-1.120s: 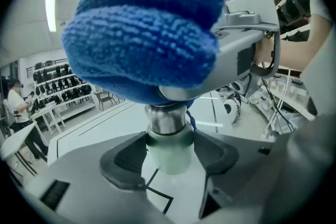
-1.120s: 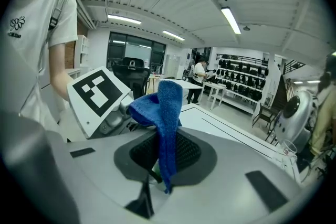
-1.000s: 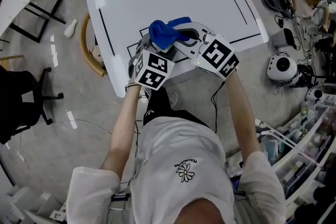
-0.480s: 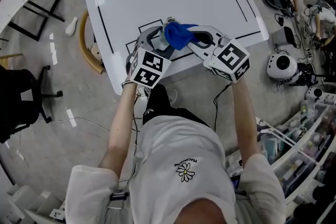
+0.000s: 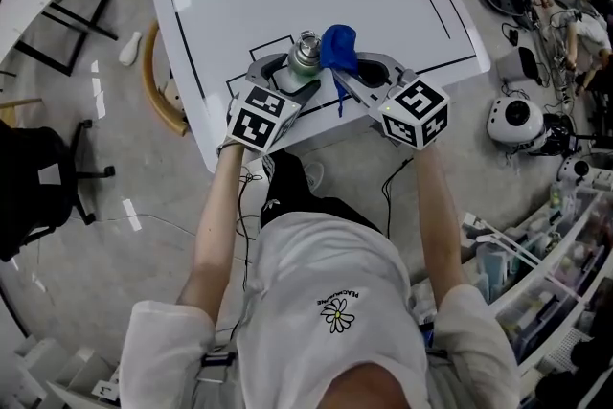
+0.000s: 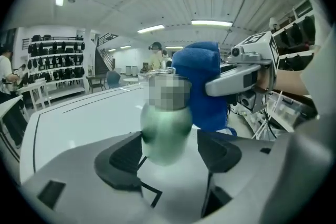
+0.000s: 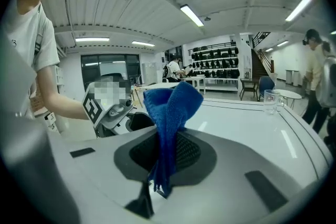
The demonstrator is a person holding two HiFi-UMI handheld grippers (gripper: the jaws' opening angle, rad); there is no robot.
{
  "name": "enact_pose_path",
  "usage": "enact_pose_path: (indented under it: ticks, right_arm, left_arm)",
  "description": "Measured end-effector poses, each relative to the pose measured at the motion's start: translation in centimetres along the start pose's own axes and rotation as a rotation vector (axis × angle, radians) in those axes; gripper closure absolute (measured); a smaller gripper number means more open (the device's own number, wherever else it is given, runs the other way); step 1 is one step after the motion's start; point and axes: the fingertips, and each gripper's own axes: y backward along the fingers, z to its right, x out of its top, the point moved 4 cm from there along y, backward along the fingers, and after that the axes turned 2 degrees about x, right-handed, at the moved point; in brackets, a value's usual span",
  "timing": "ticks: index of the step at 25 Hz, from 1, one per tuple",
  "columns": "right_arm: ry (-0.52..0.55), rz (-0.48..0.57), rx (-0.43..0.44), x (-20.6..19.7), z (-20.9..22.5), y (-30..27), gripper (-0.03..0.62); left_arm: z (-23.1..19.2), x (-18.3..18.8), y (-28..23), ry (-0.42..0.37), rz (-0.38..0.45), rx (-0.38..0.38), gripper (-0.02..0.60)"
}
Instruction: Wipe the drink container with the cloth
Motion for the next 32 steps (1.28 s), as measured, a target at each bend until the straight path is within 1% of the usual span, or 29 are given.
enact_pose_path:
  ticks: [3,6,8,12,14,16,19,21,25,28,32]
  right_arm:
    - [-0.006,0.007,0.021,-0.2,-1.0,-0.4,0.551]
    - [-0.010,0.009,0.029,-0.4,-1.8,-0.7,0.551]
    - [-0.029,0.013,0.004,-0.4,-1.9,-0.7,0.551]
    - [-0.088,0.029,-0.083,-0.7,-1.6,-0.7,0.551]
    - [-0.104,0.039,-0.116,-0.7,-1.4,-0.6,0.551]
    - [-0.114,0.047,-0.123,-0.6,-1.4,-0.6,0.551]
    - [-0.119,0.051,-0.121,-0.6,-1.7,-0.8,0.551]
    - [-0.125,0.051,-0.122,-0.7,-1.8,-0.8,0.551]
    - [-0.131,0.045,-0.115,-0.6,-2.2,-0.5,0.551]
    - [-0.132,0.041,-0.088,-0.5,-2.9,-0.4,0.551]
    - [-0.129,0.033,-0.036,-0.4,-4.2,-0.7,0.551]
  left_arm:
    - [0.3,-0.4,0.1,-0.016,-0.015,0.019,0.259]
    - [0.5,-0.8,0.4,-0.006,-0.038,0.038,0.259]
    - [0.8,-0.6,0.7,0.025,-0.036,0.055,0.259]
    - [1.7,-0.5,1.4,0.104,-0.038,0.067,0.255]
    - [2.3,-0.7,1.7,0.101,-0.048,0.055,0.255]
    - [2.9,-1.0,2.1,0.082,-0.065,0.035,0.256]
    - [3.6,-1.6,2.3,0.075,-0.070,0.006,0.272]
    - [3.6,-1.7,2.5,0.065,-0.059,0.003,0.287]
    - [1.6,-1.0,2.7,0.050,-0.025,0.049,0.275]
    - [0.2,-0.6,1.5,0.046,-0.036,0.045,0.259]
    - [0.3,-0.6,0.5,0.046,-0.056,0.035,0.261]
